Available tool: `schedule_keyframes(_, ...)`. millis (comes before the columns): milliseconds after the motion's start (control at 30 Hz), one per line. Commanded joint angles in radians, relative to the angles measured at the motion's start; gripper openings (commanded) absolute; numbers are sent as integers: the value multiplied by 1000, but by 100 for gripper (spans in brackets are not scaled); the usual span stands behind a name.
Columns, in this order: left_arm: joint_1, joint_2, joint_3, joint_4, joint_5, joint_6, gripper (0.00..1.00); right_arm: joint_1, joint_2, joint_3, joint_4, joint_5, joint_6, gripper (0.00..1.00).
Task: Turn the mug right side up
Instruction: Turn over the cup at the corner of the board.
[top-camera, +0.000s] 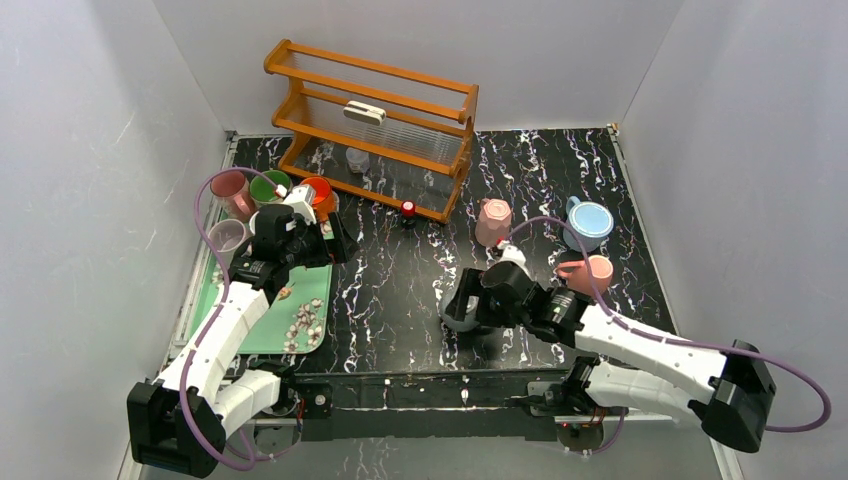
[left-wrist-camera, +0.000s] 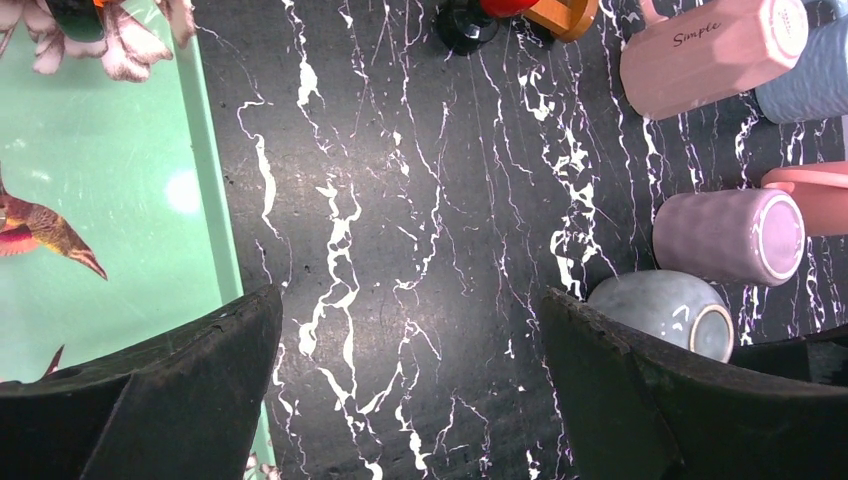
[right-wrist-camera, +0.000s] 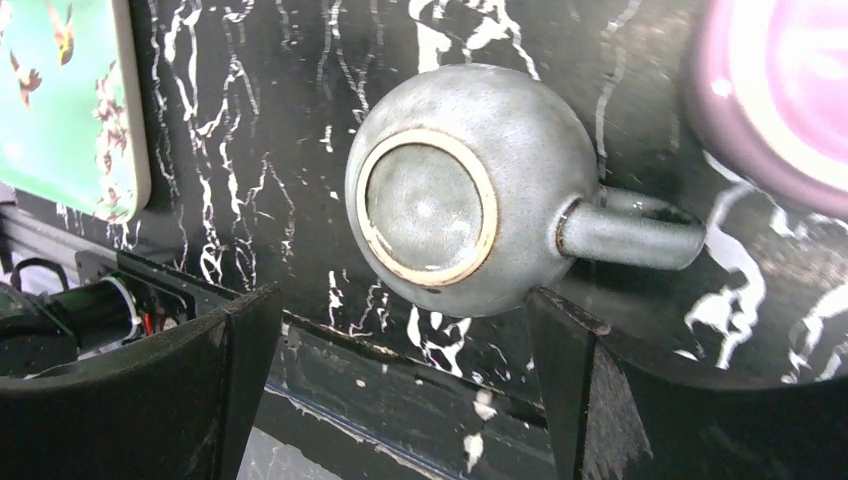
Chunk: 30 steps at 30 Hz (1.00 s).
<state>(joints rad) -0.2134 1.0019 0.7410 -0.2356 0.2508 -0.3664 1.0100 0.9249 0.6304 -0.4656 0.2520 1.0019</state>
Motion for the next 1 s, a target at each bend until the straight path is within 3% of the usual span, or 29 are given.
schedule_keyframes(0, -6, -23, -5, -19, -24, 18, 97, 0, 71, 37, 193, -90, -123, 99)
schedule_keyframes(100, -5, -16, -2, -26, -24, 20, 97, 0, 121, 92, 175, -138, -266, 99)
schedule_keyframes(433, -5, -24, -5, -27, -17, 22, 96, -1, 182, 179, 29, -71, -609, 98)
schedule_keyframes(600, -6, -19, -6, -24, -12, 20, 96, -1, 191, 189, -13, -19, -729, 96)
schedule_keyframes(767, -6, -29, -8, -24, -16, 20, 96, -5, 219, 234, -61, -111, -878, 90)
schedule_keyframes(967, -6, -38, -15, -24, -38, 19, 96, -13, 293, 304, -143, -114, -987, 91)
